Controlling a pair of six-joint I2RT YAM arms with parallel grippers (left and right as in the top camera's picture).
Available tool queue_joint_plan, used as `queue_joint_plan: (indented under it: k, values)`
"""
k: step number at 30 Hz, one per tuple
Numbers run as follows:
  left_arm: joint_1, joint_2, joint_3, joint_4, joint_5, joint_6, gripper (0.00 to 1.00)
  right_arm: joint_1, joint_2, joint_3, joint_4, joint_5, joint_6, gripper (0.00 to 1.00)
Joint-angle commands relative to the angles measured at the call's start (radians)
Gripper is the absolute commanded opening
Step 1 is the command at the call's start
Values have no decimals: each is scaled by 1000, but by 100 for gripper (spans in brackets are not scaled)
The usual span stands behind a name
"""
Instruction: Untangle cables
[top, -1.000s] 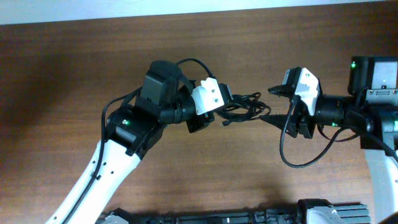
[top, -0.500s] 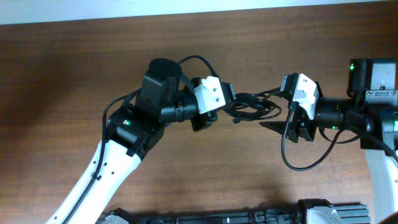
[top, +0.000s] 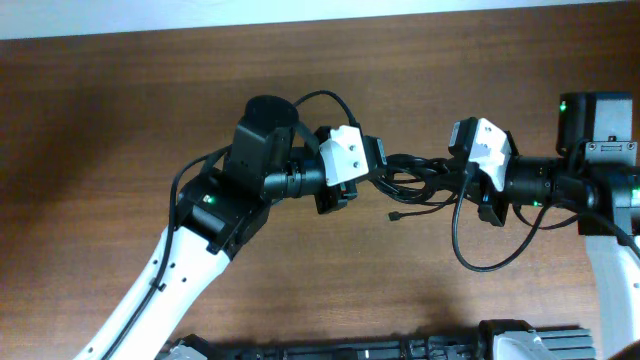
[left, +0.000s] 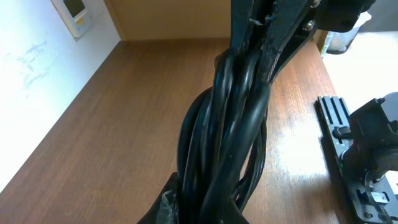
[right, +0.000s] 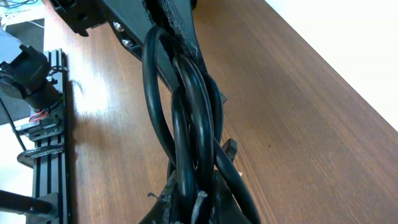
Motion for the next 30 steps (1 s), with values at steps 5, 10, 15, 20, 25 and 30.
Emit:
queue_joint_plan:
  k: [5, 10, 15, 20, 25, 30]
  values:
    - [-4, -8, 20, -3, -203, -158, 0, 4, 5, 13, 0, -6, 4, 4]
    - [-4, -8, 20, -9, -333, -246, 0, 4, 5, 13, 11, -6, 13, 4]
    - [-4, -8, 20, -37, -358, -246, 0, 4, 5, 13, 34, -7, 23, 4]
    - [-4, -8, 20, -64, -463, -272, 0, 2, 5, 13, 85, -3, 99, 4]
    - [-4, -8, 20, -81, -553, -306, 0, 3, 5, 13, 90, 2, 103, 4]
    - [-4, -8, 20, -81, -560, -310, 0, 3, 5, 13, 90, 4, 102, 4]
